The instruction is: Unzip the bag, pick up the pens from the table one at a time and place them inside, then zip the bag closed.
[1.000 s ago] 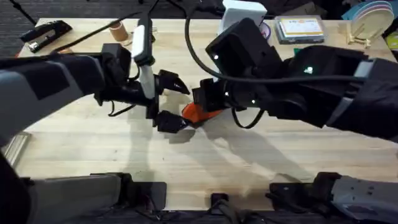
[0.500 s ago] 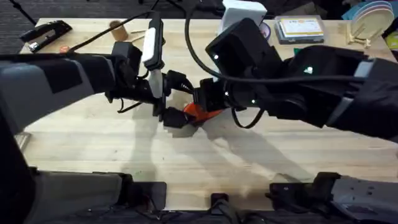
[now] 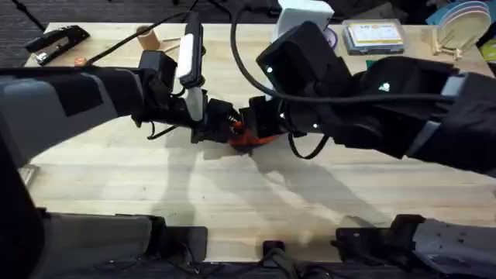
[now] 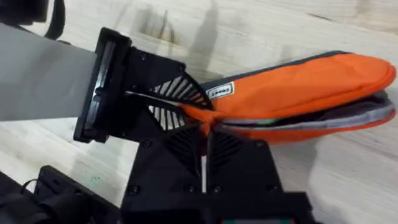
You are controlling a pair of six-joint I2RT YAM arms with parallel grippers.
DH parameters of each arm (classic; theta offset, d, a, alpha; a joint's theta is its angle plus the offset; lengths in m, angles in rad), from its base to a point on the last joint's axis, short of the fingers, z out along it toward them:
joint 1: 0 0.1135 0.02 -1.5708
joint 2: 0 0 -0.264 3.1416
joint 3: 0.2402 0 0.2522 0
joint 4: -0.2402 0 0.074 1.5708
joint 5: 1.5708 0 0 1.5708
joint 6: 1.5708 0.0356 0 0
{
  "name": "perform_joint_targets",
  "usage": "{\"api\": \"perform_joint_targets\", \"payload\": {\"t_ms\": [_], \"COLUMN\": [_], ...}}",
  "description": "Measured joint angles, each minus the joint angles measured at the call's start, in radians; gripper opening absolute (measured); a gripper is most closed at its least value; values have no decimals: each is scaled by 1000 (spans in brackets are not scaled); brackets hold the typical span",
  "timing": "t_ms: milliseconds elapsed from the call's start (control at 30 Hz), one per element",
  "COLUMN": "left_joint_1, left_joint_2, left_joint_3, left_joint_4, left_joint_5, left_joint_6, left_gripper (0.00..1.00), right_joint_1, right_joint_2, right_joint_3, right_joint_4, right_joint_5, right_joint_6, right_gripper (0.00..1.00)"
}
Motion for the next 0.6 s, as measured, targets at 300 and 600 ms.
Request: {"api": "perform_joint_targets", "payload": {"t_ms": [300,600], "left_joint_1": [0,0], "left_joint_2": [0,0], "left_joint_3": [0,0], "left_joint_4": [4,7], "left_joint_5": [1,-3], "left_joint_6": [0,0], "left_gripper": [45,45], "right_joint_1": [-99,-230], "right_joint_2": [0,0], "right_joint_3": [0,0], "right_joint_4": [-19,-63], "right_joint_5": [-50,-65], "right_joint_6": [0,-37], "right_gripper": [32,32]}}
